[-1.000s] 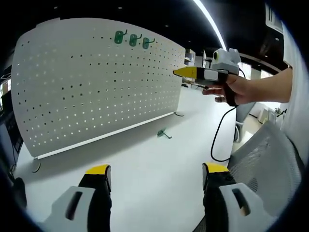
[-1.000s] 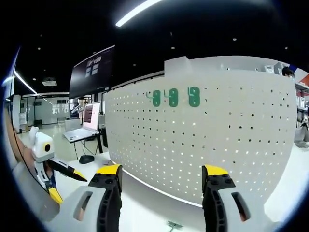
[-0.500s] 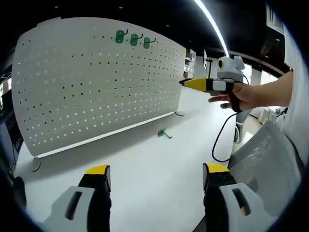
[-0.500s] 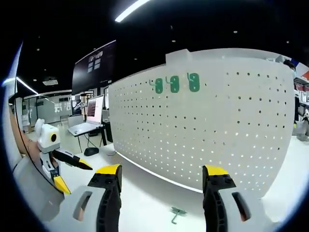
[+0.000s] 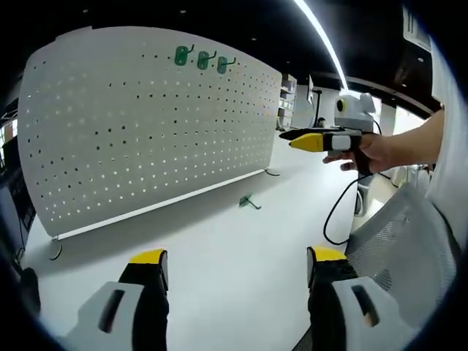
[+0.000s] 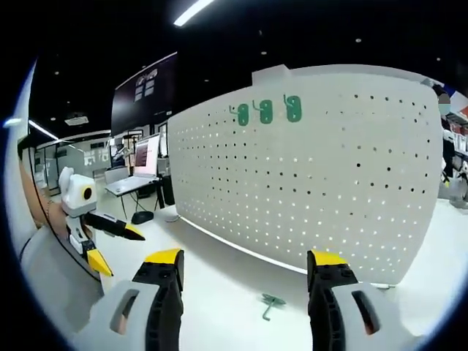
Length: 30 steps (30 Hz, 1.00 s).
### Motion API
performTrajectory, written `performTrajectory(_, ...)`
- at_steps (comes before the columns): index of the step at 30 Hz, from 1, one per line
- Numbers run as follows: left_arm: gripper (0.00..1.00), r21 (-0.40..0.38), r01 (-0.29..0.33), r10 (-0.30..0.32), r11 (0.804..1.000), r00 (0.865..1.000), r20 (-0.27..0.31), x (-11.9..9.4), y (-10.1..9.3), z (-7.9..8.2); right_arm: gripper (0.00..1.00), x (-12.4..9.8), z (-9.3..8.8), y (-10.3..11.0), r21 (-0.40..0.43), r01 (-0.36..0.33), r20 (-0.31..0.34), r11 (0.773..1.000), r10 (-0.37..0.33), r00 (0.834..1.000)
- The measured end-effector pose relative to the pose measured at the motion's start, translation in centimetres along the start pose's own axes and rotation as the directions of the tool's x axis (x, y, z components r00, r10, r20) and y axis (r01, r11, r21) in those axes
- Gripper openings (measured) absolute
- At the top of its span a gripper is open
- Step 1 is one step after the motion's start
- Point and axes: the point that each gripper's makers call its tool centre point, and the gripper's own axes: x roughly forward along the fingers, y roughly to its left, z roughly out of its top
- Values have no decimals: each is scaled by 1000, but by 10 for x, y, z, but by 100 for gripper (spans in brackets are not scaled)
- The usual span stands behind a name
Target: Insert the hook assembly into the mounting plate slot until the hook locks in place.
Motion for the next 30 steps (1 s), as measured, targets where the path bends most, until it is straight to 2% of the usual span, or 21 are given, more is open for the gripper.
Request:
performTrajectory(10,80,-5,0,0,1000,1000,-2,0,1,-1,67,-12,-18,3,15,-7,-40,1000,7,999)
performTrajectory(30,80,-9,4,-4,1000,1000,-9,0,0,-3,67,-29,-41,8,38,-5,-93,999,8,996)
